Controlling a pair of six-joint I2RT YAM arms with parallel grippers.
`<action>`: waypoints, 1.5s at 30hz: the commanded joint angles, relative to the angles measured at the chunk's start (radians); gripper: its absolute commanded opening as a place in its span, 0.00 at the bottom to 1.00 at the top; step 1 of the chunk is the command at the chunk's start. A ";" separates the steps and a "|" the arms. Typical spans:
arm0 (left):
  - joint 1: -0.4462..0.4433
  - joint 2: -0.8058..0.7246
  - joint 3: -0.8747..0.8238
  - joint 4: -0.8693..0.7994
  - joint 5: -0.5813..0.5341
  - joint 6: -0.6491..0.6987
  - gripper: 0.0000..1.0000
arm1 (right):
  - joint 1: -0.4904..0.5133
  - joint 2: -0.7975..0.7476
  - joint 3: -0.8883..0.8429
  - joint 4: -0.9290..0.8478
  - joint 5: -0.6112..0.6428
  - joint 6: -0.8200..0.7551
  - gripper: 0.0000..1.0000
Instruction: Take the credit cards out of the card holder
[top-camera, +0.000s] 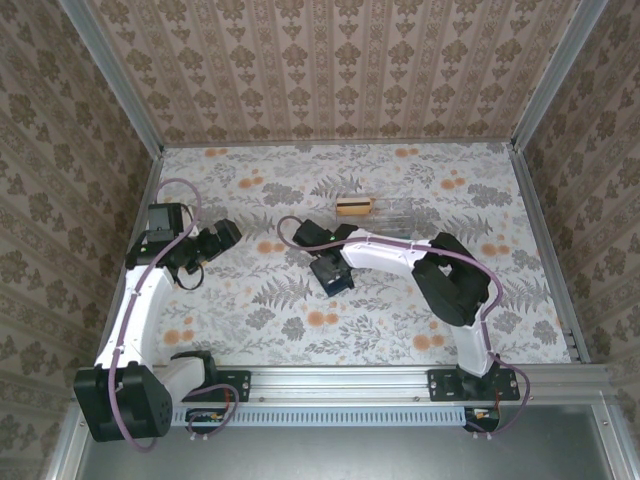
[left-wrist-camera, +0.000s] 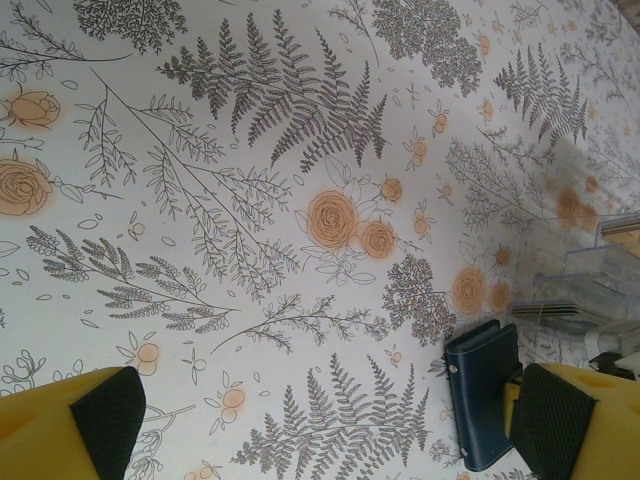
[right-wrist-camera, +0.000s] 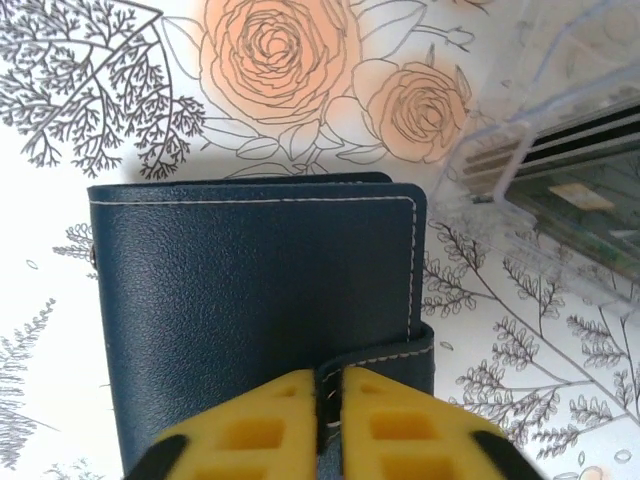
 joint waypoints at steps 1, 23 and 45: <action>-0.009 -0.001 -0.003 -0.001 0.009 -0.008 1.00 | -0.005 -0.013 -0.026 -0.036 -0.024 0.014 0.03; -0.369 0.103 -0.131 0.330 0.138 -0.257 0.25 | -0.082 -0.123 -0.067 0.134 -0.385 0.229 0.00; -0.539 0.566 -0.109 0.501 0.186 -0.339 0.00 | -0.067 -0.132 -0.118 0.216 -0.385 0.281 0.00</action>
